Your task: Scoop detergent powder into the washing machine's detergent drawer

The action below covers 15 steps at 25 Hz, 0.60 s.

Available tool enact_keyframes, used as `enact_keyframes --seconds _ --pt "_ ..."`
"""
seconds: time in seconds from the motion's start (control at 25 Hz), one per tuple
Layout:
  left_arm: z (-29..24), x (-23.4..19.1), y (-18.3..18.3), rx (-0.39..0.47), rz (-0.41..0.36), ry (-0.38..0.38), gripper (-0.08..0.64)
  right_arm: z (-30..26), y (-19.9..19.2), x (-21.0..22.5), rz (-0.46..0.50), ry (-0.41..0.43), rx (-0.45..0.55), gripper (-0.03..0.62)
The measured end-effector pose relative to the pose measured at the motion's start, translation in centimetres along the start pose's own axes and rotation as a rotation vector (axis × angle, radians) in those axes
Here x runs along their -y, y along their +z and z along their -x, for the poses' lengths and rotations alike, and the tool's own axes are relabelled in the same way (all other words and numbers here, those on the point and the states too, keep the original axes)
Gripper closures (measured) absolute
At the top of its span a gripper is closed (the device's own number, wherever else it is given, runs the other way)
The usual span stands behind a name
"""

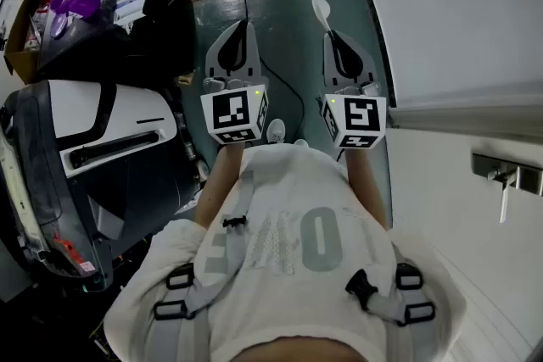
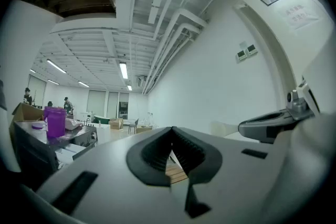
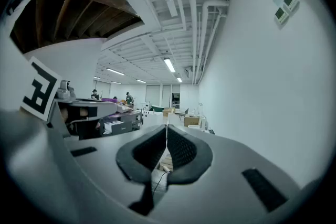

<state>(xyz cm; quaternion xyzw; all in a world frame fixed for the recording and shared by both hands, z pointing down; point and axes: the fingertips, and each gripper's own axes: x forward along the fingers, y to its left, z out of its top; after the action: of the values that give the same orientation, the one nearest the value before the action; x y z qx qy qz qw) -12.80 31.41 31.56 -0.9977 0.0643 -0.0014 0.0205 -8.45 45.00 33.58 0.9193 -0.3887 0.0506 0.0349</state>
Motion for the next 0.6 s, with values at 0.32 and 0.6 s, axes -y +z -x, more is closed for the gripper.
enact_keyframes --seconds 0.32,0.6 --pt "0.2 -1.5 -0.4 0.001 0.018 0.003 0.540 -0.8 -0.4 -1.0 -0.006 0.014 -0.008 0.584" --pt "-1.0 -2.9 -0.5 0.008 0.028 -0.007 0.540 -2.4 0.0 -1.2 -0.001 0.004 0.007 0.584"
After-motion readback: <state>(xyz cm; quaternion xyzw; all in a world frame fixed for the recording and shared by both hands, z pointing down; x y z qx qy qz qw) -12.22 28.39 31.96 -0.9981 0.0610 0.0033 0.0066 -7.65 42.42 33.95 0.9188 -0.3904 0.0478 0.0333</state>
